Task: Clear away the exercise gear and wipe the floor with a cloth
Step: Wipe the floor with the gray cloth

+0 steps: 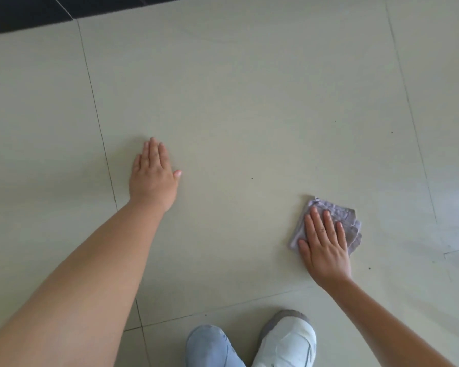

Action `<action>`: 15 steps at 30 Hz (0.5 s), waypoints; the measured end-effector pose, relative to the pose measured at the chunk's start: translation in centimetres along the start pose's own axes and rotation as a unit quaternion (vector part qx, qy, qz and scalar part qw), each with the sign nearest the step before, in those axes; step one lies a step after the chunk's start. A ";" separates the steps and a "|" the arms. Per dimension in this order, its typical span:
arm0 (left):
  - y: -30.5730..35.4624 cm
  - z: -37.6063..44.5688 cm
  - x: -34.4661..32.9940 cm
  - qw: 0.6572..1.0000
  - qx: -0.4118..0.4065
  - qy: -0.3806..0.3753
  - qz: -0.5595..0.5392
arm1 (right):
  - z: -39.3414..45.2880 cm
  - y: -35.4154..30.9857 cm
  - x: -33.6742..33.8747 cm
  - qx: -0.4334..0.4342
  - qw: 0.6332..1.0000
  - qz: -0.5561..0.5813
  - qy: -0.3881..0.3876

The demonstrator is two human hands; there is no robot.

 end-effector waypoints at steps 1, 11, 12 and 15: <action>1.3 -0.7 0.1 1.000 -0.018 -0.008 0.007 | -0.1 0.2 0.1 -0.007 1.000 0.002 -0.003; 8.7 -3.0 4.4 0.985 -0.156 -0.044 0.055 | 0.1 0.1 0.8 0.003 0.998 -0.029 -0.057; 9.3 -2.6 4.2 0.983 -0.169 -0.045 0.057 | 0.2 0.1 0.8 0.002 0.998 -0.032 -0.051; 11.4 -1.3 3.0 0.977 -0.202 -0.043 0.049 | 0.3 0.0 0.5 0.023 0.998 -0.054 -0.011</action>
Point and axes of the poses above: each hand's wrist, its own z-axis towards the middle knuckle, its own x-axis out of the back of the hand, y = z × x, the point moved 10 cm from there along z, towards the middle knuckle, and after that the axes turned 9 degrees about y, right-handed, at the moved point
